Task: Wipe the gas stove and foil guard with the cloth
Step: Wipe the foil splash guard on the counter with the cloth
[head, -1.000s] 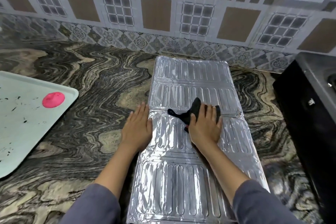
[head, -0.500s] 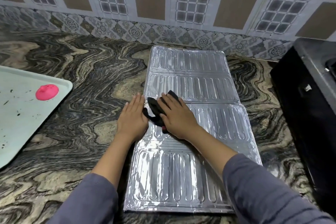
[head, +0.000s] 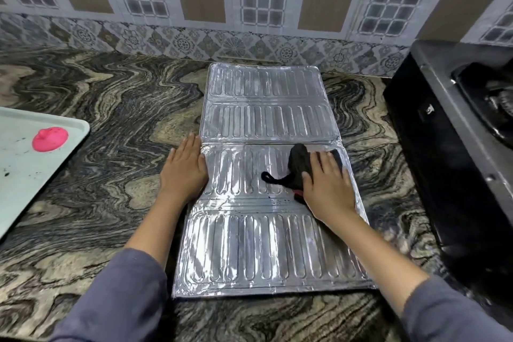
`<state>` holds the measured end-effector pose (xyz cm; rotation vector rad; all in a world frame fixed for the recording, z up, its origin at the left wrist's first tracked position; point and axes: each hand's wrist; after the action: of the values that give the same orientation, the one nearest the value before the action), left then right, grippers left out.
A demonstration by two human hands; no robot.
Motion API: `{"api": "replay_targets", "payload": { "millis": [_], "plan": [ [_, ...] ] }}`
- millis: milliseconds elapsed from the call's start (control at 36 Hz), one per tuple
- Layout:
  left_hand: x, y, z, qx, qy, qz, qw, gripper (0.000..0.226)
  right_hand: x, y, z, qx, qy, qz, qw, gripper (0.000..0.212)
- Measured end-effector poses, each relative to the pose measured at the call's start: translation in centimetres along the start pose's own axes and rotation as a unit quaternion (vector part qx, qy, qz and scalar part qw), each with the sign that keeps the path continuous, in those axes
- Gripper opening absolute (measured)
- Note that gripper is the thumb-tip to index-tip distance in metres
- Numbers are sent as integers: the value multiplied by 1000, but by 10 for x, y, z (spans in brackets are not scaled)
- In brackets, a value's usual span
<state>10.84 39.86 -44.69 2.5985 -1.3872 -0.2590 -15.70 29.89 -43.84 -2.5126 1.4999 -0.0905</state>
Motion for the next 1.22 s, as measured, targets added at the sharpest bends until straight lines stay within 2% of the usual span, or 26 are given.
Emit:
{"api": "replay_targets", "payload": {
  "millis": [83, 222, 306, 500, 750, 806, 1222],
  "plan": [
    [-1, 3, -3, -5, 5, -7, 1000, 53, -6, -1, 4, -6, 0, 18, 1000, 56],
    [-17, 8, -13, -20, 56, -7, 998, 53, -5, -7, 6, -4, 24, 29, 999, 56],
    [-39, 10, -13, -43, 49, 10, 998, 49, -7, -8, 3, -3, 24, 30, 999, 56],
    [-113, 4, 2, -85, 11, 3, 996, 59, -9, -8, 1, 4, 24, 23, 999, 56],
    [-148, -2, 11, -17, -4, -1, 1000, 69, -9, -7, 0, 2, 10, 3, 1000, 57],
    [-148, 0, 11, -13, 0, -5, 1000, 66, -9, -11, 0, 2, 3, 1, 1000, 58],
    [-149, 2, 13, -16, -5, -11, 1000, 57, -24, -97, 19, 23, -29, -140, 989, 57]
  ]
}}
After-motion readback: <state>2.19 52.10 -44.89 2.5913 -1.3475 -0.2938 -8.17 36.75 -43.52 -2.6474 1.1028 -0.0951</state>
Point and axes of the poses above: each hand's wrist, its own x-axis towards the middle knuckle, its own z-axis out of the palm, y = z × x, and after that the axes turned 3 degrees about -z, right-handed
